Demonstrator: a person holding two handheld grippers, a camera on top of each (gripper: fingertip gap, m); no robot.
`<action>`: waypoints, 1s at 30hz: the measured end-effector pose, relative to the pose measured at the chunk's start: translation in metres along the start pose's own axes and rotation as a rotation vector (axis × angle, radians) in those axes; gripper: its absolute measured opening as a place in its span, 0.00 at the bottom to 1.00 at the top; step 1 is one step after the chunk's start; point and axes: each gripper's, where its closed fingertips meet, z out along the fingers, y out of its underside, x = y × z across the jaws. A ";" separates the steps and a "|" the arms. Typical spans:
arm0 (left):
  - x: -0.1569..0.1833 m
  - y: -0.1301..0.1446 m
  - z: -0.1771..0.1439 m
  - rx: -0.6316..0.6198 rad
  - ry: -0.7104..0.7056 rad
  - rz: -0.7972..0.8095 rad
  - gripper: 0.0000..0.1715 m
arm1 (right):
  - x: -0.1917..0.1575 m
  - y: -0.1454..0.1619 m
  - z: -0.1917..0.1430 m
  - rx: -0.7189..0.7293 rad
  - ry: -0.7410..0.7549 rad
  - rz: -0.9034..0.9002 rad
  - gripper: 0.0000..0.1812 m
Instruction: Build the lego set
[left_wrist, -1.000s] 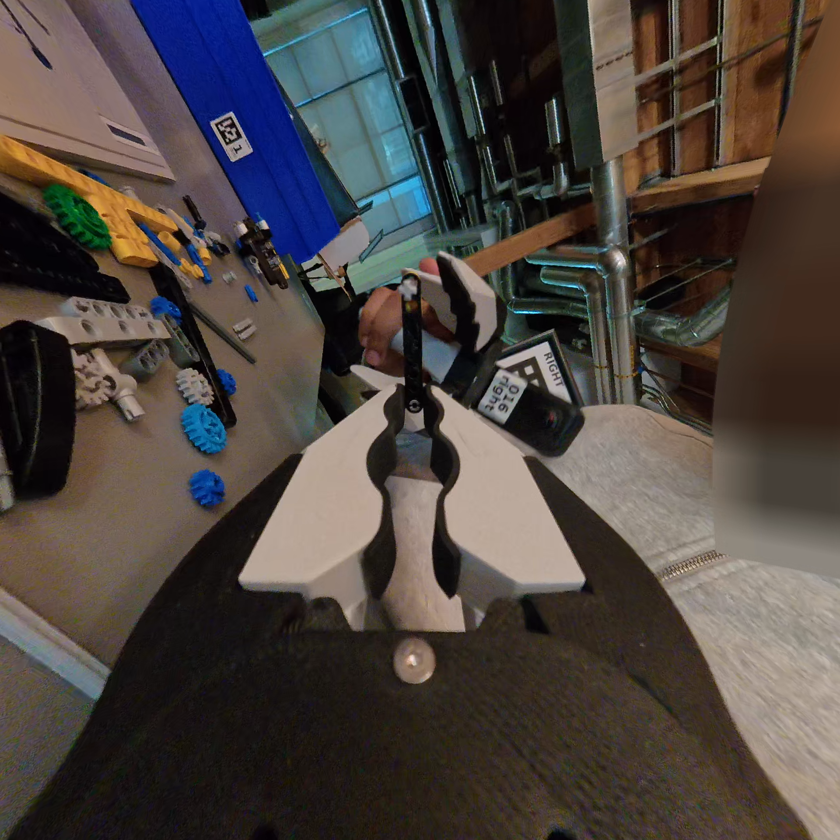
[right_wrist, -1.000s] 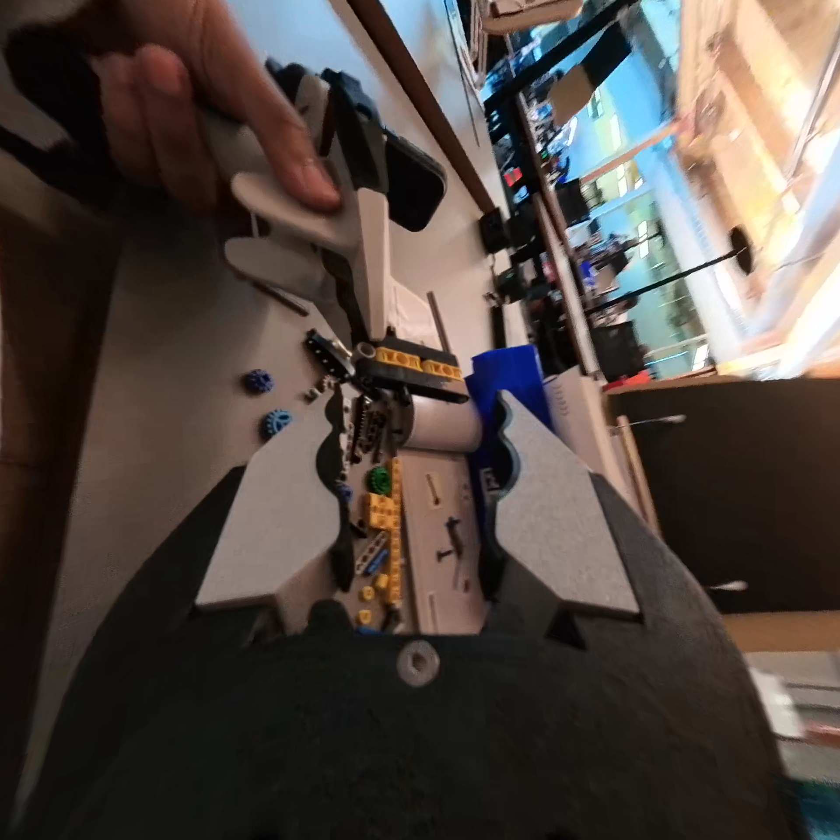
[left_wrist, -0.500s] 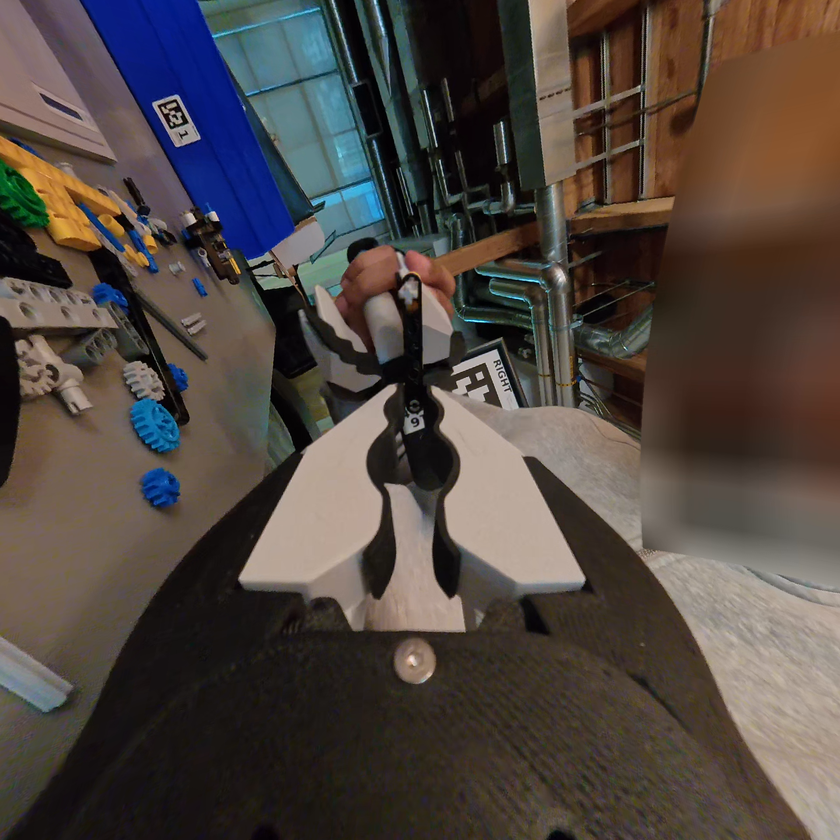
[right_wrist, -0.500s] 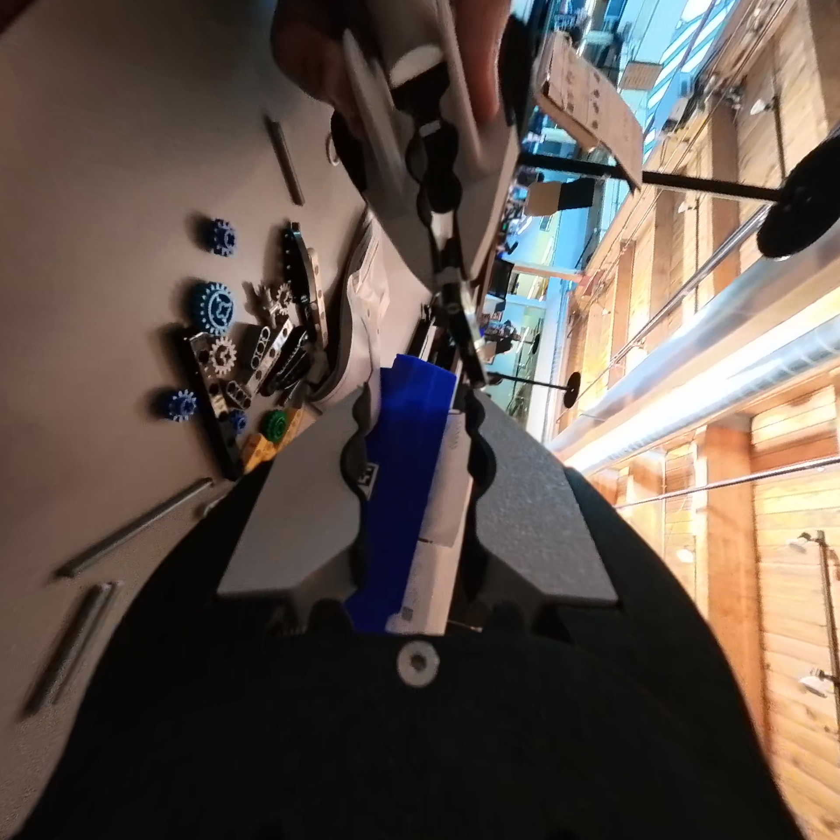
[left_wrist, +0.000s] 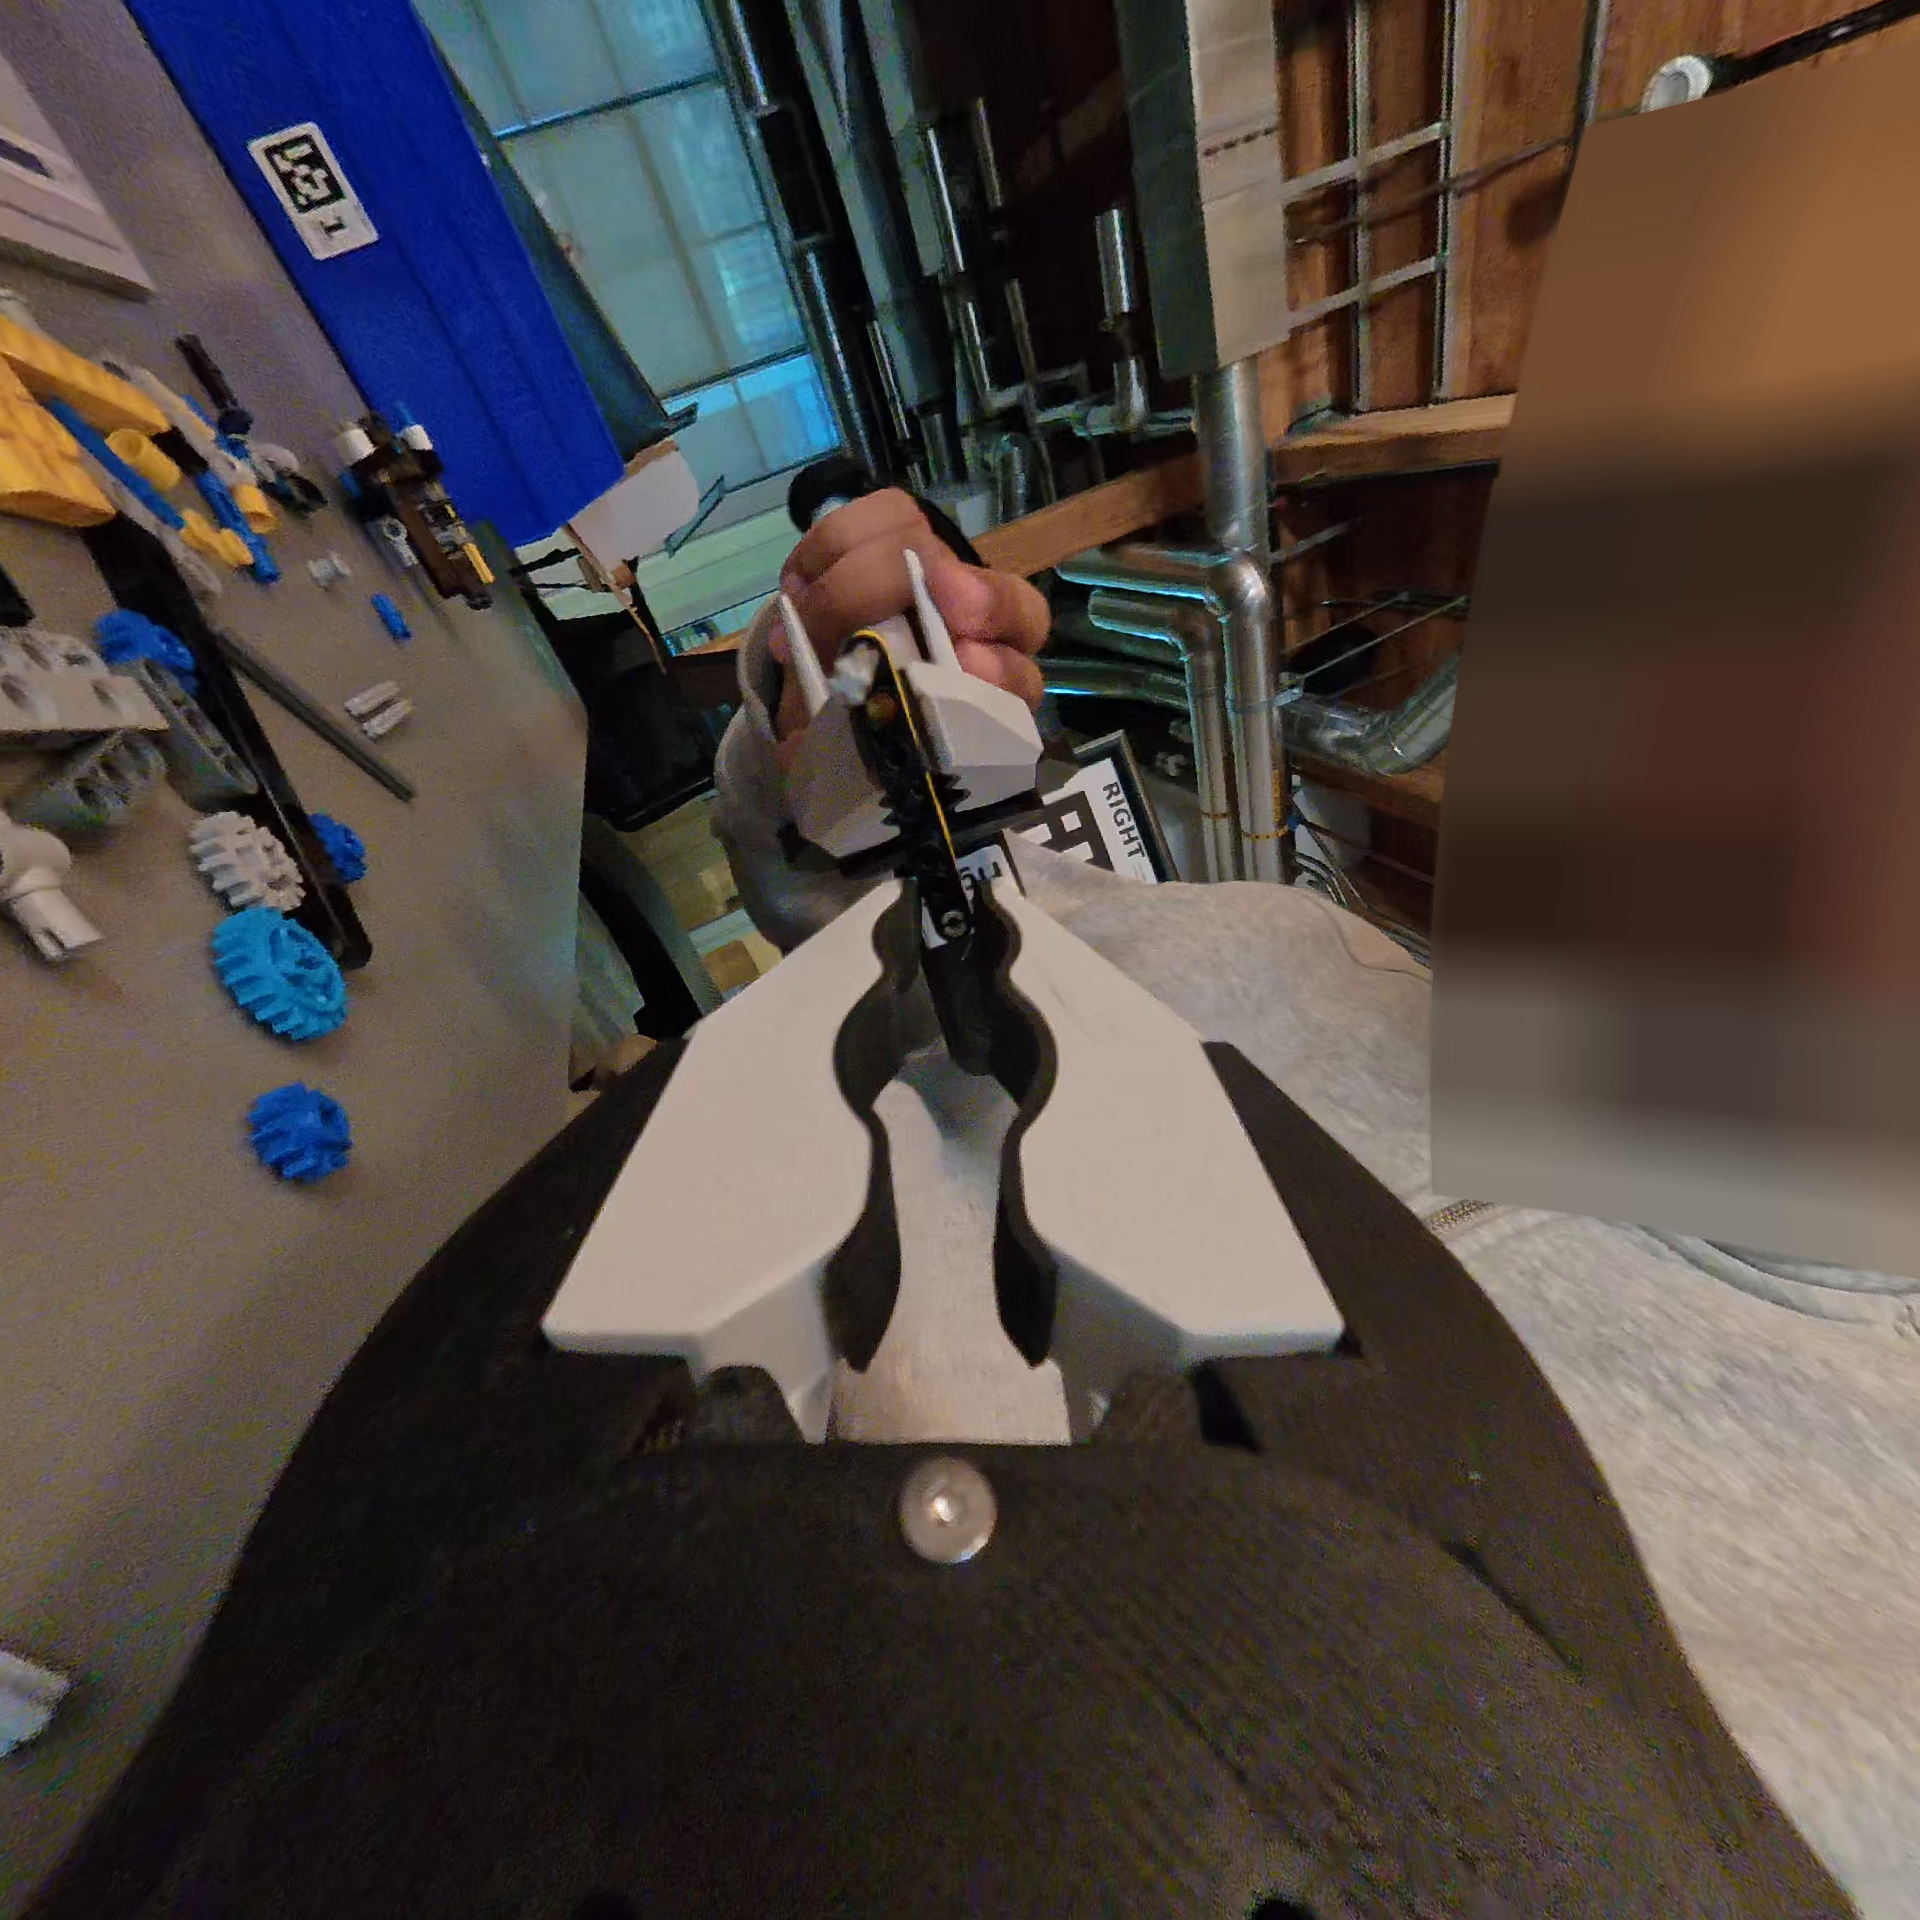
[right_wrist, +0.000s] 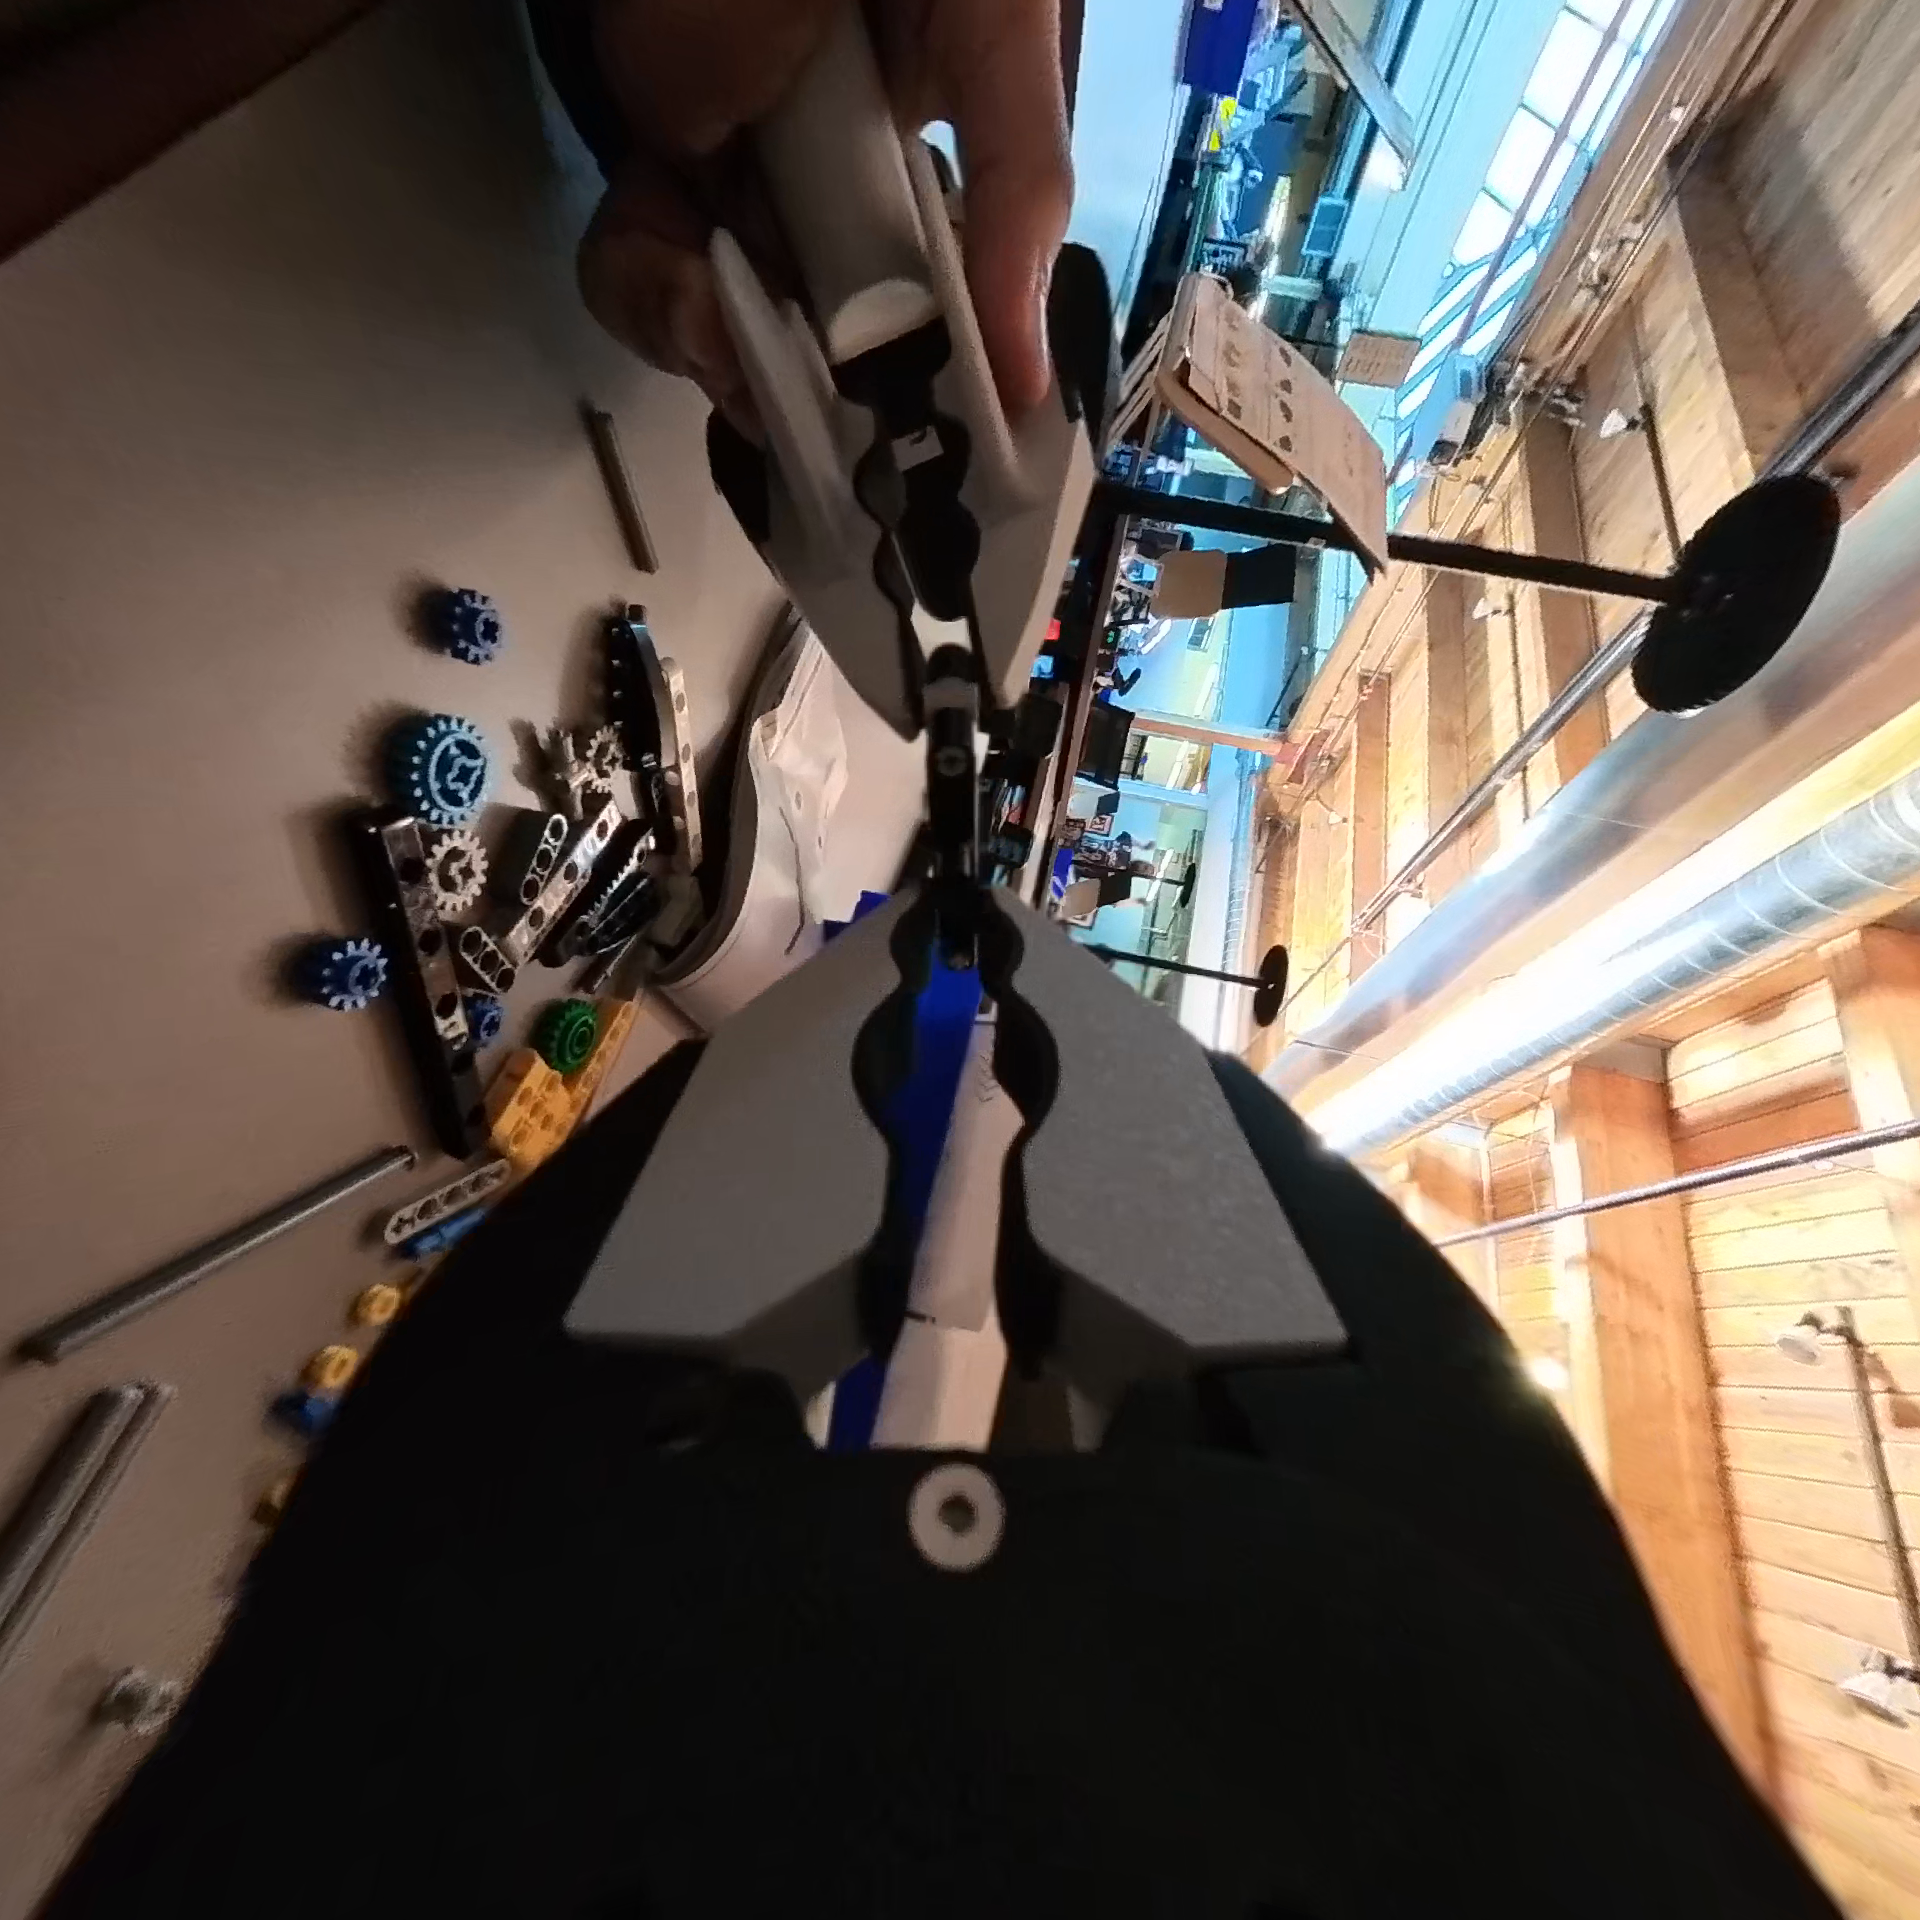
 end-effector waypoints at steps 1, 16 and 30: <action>0.001 -0.001 -0.001 0.005 0.002 0.004 0.05 | 0.000 0.001 0.000 -0.007 0.000 0.026 0.03; 0.020 -0.030 -0.007 0.212 -0.018 0.350 0.34 | 0.043 -0.007 0.004 0.196 -0.022 1.484 0.03; 0.040 -0.036 -0.013 0.356 0.100 0.377 0.20 | 0.040 -0.036 0.025 0.674 -0.248 2.455 0.03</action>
